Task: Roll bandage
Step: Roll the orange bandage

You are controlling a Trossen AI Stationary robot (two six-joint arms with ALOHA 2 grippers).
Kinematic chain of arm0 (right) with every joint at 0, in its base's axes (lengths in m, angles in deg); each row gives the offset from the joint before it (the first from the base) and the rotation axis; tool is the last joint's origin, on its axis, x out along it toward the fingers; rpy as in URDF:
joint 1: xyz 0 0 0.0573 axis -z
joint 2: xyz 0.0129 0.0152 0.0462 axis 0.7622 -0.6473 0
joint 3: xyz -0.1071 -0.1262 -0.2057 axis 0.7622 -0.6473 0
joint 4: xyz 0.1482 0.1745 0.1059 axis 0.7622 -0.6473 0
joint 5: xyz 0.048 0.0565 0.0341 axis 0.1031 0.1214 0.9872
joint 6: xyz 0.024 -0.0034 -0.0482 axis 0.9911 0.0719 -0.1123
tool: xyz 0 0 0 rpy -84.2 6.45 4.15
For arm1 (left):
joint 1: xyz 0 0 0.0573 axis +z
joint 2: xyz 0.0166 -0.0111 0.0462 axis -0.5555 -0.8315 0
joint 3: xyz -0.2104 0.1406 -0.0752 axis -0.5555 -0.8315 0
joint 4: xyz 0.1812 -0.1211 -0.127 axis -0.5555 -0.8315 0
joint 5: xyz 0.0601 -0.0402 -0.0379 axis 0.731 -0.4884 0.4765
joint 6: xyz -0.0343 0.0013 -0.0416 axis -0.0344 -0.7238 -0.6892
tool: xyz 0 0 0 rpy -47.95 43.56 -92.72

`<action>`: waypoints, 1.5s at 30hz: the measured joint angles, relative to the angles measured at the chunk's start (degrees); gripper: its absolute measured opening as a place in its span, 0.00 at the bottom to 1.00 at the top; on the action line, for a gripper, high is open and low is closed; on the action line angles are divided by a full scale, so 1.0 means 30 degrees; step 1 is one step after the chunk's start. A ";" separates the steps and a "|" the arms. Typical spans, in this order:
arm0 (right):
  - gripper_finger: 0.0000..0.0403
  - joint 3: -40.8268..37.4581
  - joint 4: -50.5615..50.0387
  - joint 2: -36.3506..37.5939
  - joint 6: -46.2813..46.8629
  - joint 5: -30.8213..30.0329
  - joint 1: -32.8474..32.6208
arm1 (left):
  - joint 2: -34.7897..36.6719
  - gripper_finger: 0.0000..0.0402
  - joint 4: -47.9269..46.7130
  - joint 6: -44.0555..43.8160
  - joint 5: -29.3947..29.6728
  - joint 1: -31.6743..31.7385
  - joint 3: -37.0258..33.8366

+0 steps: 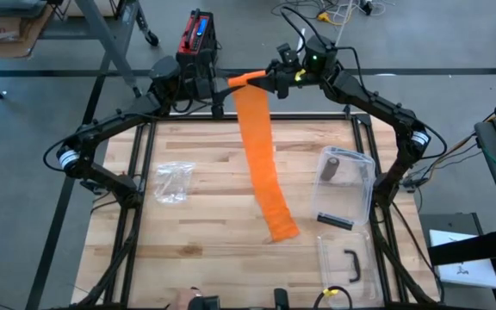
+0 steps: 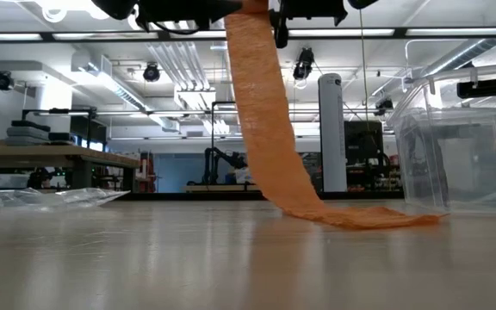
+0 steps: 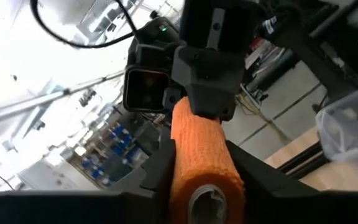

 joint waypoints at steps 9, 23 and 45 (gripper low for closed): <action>0.30 0.0011 0.0233 0.0011 -0.3202 0.0068 -0.0022 | 0.0255 0.47 -0.0087 -0.8135 0.0230 0.0044 -0.0018; 0.31 0.0015 0.0280 0.0044 -0.8854 -0.0685 -0.0037 | 0.0302 0.57 0.0127 -1.6457 -0.0821 0.0124 0.0186; 0.28 0.0007 0.0175 0.0036 -0.9868 -0.0992 -0.0044 | 0.0313 0.38 -0.0531 -1.5649 -0.0935 0.0160 0.0197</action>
